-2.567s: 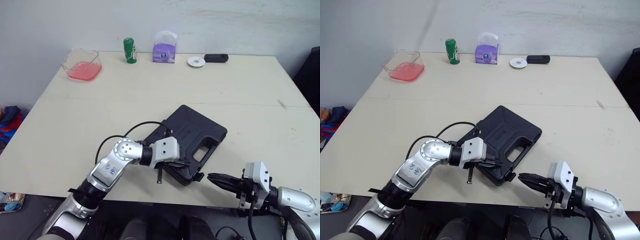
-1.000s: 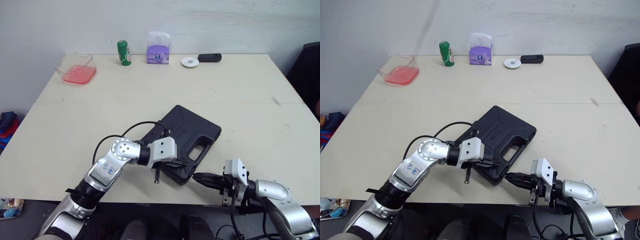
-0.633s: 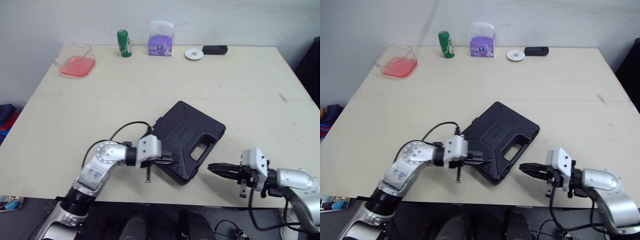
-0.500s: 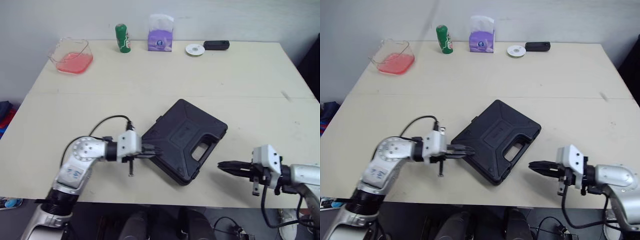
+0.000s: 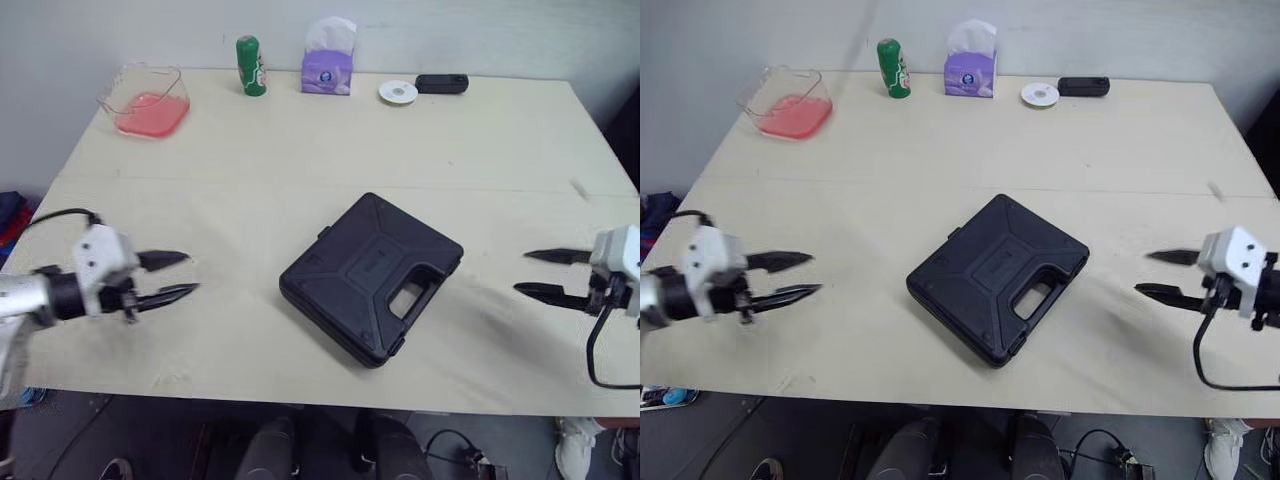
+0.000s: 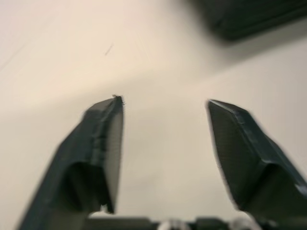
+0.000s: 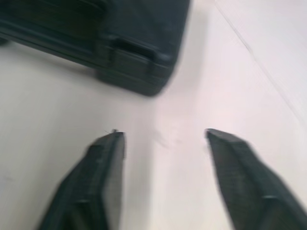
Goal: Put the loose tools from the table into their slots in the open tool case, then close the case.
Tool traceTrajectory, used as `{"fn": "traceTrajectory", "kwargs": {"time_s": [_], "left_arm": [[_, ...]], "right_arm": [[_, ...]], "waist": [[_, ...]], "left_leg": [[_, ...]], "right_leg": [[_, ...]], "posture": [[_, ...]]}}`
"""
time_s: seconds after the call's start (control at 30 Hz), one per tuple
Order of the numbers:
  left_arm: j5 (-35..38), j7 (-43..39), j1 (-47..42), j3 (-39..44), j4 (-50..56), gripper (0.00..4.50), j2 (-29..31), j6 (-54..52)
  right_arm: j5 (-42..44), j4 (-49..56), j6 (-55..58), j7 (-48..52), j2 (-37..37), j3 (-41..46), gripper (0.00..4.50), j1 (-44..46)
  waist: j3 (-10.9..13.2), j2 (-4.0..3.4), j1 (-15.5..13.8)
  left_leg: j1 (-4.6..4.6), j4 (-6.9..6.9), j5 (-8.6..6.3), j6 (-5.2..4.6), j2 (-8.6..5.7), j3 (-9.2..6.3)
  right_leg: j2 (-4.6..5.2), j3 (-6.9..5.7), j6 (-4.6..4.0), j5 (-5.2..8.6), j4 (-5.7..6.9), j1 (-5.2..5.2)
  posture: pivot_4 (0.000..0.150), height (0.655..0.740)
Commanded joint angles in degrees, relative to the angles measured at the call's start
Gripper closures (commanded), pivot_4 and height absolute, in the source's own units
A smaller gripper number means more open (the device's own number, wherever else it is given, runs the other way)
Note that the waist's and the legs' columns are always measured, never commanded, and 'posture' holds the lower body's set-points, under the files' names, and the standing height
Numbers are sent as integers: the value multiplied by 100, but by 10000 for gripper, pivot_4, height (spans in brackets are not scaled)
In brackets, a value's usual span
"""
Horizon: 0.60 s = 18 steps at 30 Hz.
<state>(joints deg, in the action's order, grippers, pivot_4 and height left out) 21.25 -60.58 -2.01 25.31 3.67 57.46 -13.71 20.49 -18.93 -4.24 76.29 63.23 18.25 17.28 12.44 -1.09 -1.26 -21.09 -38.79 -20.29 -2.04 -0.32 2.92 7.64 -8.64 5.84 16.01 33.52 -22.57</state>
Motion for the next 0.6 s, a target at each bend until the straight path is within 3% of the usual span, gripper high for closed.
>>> {"fn": "traceTrajectory", "kwargs": {"time_s": [0.03,0.3,0.6], "left_arm": [[-250,112,-76,275,-752,573,70,503],[-651,284,-625,-42,-1563,573,97,1260],[-762,273,-298,8,-1744,573,56,1664]], "right_arm": [[-145,-472,-242,-45,297,64,0,547],[-390,-791,-547,-224,281,73,0,681],[-510,-1013,-1122,-532,17,8,0,727]], "waist": [[5,-9,8],[7,-5,-10],[8,-3,98]], "left_leg": [[-2,0,0,1,1,3],[-16,-6,-4,13,4,-1],[-4,-22,0,14,9,12]], "right_leg": [[1,4,0,0,5,-6],[-1,-13,-15,8,17,-14],[-3,-5,-12,6,42,-14]], "posture": [[1500,7400],[1500,7400],[1500,7400]]}}
